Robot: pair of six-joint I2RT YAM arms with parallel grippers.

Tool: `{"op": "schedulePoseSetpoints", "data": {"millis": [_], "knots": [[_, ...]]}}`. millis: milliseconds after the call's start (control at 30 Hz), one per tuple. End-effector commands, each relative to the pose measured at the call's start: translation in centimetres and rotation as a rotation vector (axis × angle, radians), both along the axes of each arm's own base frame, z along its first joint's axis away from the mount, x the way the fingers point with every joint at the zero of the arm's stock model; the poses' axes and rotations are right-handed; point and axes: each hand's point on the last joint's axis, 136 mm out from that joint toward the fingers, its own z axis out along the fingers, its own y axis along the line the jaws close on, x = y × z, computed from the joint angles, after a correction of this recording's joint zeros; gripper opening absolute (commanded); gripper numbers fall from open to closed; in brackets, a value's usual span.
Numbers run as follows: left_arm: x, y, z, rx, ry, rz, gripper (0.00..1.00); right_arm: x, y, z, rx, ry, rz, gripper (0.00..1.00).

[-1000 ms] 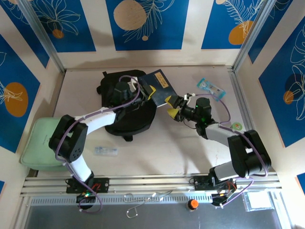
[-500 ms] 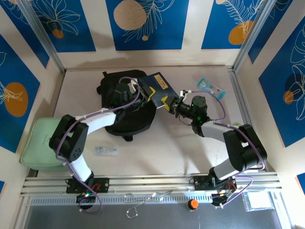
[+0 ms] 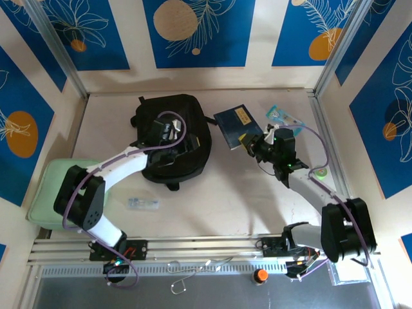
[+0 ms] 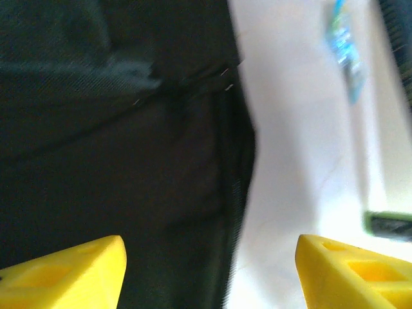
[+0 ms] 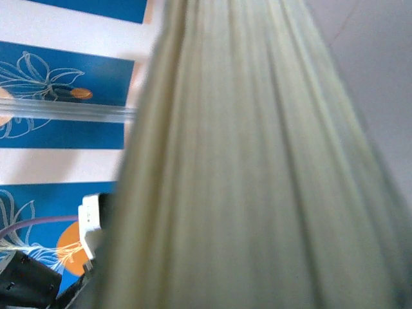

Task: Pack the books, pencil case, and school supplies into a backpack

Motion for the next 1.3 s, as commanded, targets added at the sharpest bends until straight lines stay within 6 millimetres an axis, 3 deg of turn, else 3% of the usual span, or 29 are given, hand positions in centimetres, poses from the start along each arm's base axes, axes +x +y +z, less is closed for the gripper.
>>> {"op": "schedulePoseSetpoints", "data": {"millis": [0,367,533,667,800,900,1067,1267], "knots": [[-1.5,0.9,-2.5,0.127,0.053,-0.103,0.69,-0.8,-1.5,-0.6,-0.105,-0.015,-0.018,0.06],[-0.5,-7.1,-6.2,0.035,0.141,-0.242,0.66,-1.2,-2.7,-0.9,-0.113,0.006,-0.048,0.06],[1.6,-10.8,-6.2,0.012,0.13,-0.303,0.66,-1.5,-3.0,-1.1,-0.118,0.014,-0.052,0.06],[2.8,-12.2,-5.1,0.022,0.108,-0.335,0.66,-1.8,-3.7,-1.2,-0.13,0.022,-0.072,0.06],[2.8,-11.1,-2.7,0.099,0.051,-0.359,0.68,-1.9,-4.9,-1.1,-0.143,0.025,-0.098,0.06],[1.8,-8.5,-0.9,0.238,-0.005,-0.394,0.71,-2.1,-5.7,-0.9,-0.165,0.022,-0.112,0.06],[-0.8,-2.9,1.0,0.507,-0.072,-0.475,0.75,-2.2,-6.4,-0.8,-0.197,0.023,-0.116,0.06],[-4.6,0.6,2.1,0.667,-0.123,-0.645,0.8,-1.8,-6.6,-1.0,-0.192,0.039,-0.119,0.06]]}}
